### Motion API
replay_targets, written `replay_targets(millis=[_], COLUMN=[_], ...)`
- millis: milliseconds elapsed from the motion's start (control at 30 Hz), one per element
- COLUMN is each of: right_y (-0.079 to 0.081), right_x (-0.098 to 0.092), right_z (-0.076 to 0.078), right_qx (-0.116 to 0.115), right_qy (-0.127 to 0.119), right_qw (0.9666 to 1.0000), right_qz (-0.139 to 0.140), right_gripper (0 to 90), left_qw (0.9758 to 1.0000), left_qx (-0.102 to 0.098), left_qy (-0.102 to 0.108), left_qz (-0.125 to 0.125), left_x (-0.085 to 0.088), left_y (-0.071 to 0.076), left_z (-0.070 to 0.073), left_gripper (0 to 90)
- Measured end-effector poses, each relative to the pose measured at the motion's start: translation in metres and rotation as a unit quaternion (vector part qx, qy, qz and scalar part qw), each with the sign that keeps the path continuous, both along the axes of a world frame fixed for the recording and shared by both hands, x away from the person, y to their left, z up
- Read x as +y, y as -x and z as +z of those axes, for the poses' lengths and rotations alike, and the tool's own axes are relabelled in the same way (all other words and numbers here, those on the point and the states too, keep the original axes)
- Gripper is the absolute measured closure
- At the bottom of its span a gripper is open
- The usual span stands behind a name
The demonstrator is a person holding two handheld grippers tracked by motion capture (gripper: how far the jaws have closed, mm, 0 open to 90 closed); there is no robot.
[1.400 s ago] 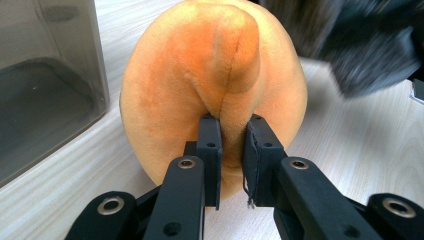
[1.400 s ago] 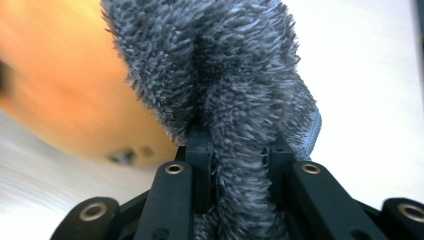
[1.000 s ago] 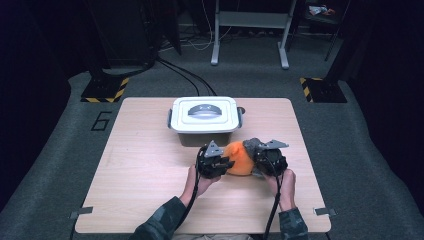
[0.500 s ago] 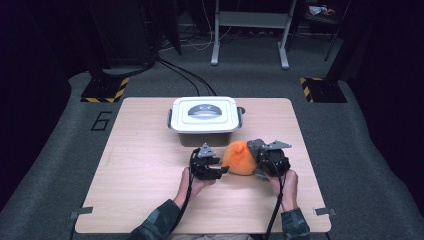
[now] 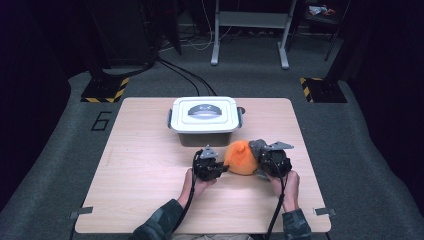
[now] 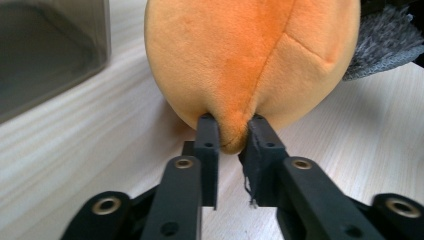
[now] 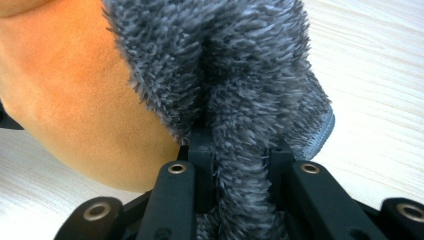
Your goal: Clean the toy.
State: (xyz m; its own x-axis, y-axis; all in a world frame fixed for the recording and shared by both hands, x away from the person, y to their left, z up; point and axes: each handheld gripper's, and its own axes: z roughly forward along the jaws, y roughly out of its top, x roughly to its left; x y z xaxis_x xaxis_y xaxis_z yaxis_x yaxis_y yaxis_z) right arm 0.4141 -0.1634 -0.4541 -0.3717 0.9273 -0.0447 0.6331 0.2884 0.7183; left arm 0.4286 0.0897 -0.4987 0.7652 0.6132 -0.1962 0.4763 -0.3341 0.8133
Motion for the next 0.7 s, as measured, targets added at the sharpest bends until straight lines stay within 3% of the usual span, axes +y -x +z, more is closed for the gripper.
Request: replay_targets(millis=[33,200,333,400,500,633,700], right_y=[0.000,0.004,0.008,0.009,0.015,0.022,0.024], right_x=[0.000,-0.008,-0.012,-0.012,-0.013,-0.010,-0.008], right_z=[0.000,0.003,0.007,0.009,0.017,0.030,0.034], right_qx=[0.000,-0.011,-0.015,-0.019,-0.032,-0.049,-0.053], right_qy=[0.000,-0.007,-0.008,-0.010,-0.011,-0.008,-0.011], right_qw=[1.0000,0.9999,0.9998,0.9997,0.9994,0.9987,0.9985], right_qz=[0.000,-0.008,-0.013,-0.015,-0.009,-0.003,-0.004], right_gripper=[73.0,73.4,73.5,73.5,73.4,73.3,73.2], left_qw=[1.0000,0.9993,0.9971,0.9968,0.9952,0.9908,0.9905], left_qx=[0.000,-0.037,-0.073,-0.076,-0.091,-0.124,-0.125], left_qy=[0.000,-0.006,-0.021,-0.025,-0.034,-0.054,-0.054], left_qz=[0.000,-0.001,0.000,-0.003,-0.005,-0.011,-0.014], left_x=[0.000,-0.003,-0.004,-0.004,-0.006,-0.010,-0.011], left_y=[0.000,0.004,0.004,0.004,0.005,0.007,0.008], left_z=[0.000,0.012,0.025,0.028,0.035,0.047,0.049], left_gripper=[80.4,82.7,83.0,83.1,83.1,83.1,83.1])
